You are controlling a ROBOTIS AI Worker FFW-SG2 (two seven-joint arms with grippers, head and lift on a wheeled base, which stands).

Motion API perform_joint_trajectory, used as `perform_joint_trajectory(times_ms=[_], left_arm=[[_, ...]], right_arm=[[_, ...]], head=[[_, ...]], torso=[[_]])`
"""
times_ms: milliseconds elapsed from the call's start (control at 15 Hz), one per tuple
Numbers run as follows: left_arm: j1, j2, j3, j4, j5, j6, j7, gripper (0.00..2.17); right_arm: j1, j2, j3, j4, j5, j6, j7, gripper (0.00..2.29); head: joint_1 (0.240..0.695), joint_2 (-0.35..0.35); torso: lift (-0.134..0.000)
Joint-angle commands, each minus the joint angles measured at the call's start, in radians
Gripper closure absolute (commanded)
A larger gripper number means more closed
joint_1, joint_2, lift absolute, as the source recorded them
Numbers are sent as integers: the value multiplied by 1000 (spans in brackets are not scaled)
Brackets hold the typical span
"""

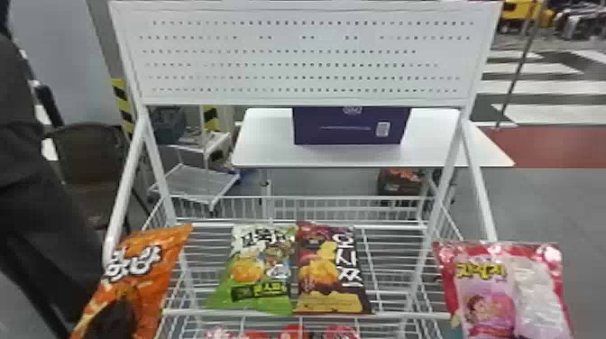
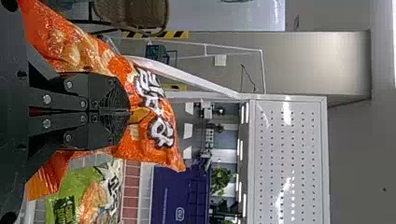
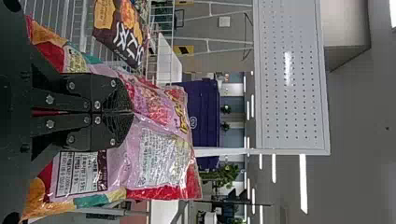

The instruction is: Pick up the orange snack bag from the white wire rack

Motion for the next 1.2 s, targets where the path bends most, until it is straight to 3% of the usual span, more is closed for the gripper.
perform_joint_trajectory(times_ms=[0, 1133], left_arm=[[32, 0, -3, -18, 0, -23, -4, 1889], [52, 5, -9, -18, 1, -63, -2, 1889]], right_arm=[[-1, 1, 2, -3, 0, 0, 0, 2250], [9, 1, 4, -8, 0, -21, 3, 2246]], head=[[499, 0], [499, 0]], torso=[[0], [0]])
